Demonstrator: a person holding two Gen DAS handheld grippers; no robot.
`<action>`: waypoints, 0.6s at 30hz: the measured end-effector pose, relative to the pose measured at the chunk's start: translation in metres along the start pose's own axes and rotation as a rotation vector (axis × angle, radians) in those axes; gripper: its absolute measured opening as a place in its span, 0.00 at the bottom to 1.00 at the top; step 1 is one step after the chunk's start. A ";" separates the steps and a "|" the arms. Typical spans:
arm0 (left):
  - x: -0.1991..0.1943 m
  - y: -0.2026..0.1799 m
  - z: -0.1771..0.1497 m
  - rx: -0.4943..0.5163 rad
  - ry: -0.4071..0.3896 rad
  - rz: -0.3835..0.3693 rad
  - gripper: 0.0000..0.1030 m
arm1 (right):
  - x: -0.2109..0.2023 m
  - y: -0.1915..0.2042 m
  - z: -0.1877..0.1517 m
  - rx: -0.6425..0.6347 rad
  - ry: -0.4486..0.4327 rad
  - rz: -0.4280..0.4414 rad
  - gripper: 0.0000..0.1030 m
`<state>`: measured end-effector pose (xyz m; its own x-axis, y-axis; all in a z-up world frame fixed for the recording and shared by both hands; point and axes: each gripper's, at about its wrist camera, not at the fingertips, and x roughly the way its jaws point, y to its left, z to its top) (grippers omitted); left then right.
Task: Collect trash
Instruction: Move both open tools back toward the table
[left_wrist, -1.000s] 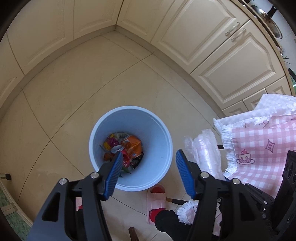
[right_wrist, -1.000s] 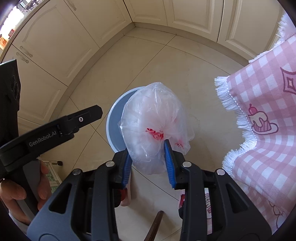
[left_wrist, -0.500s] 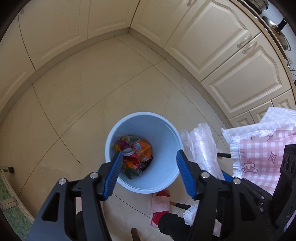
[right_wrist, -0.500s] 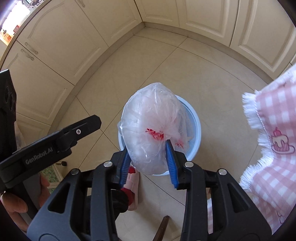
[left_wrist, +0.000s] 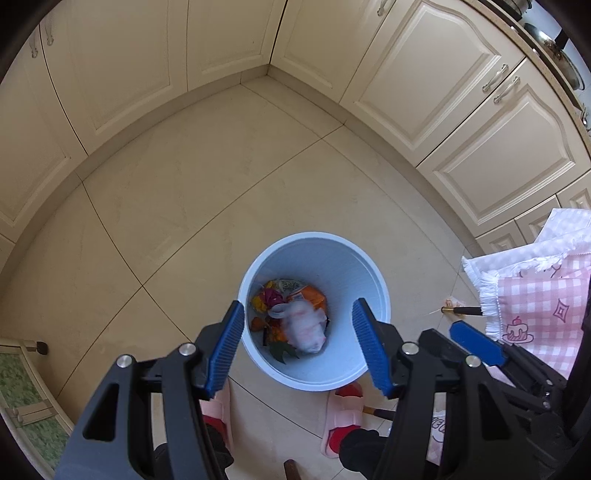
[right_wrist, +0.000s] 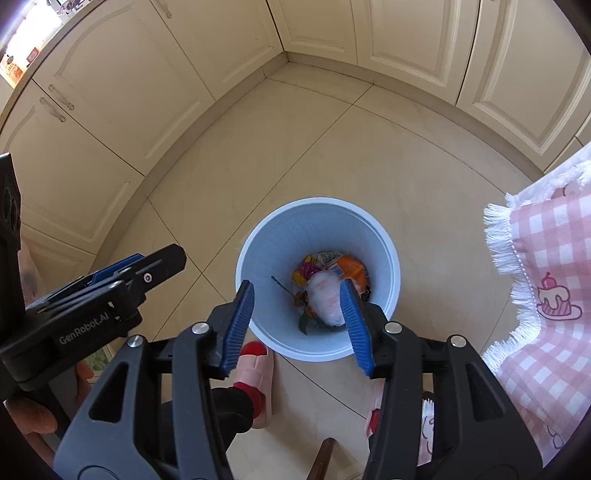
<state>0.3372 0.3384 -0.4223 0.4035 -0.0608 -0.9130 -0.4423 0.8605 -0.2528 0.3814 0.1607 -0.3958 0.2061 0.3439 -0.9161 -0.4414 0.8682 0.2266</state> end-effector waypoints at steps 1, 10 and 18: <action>0.000 -0.001 0.000 -0.002 -0.001 0.001 0.58 | -0.001 -0.001 0.001 0.001 -0.002 -0.004 0.47; -0.045 -0.016 -0.011 0.017 -0.093 -0.029 0.58 | -0.071 0.001 -0.005 -0.044 -0.116 -0.068 0.47; -0.153 -0.083 -0.031 0.129 -0.255 -0.163 0.58 | -0.208 -0.007 -0.024 -0.069 -0.366 -0.161 0.50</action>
<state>0.2871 0.2602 -0.2711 0.6552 -0.0889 -0.7502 -0.2568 0.9077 -0.3318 0.3213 0.0746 -0.2150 0.5691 0.3210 -0.7570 -0.4332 0.8996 0.0559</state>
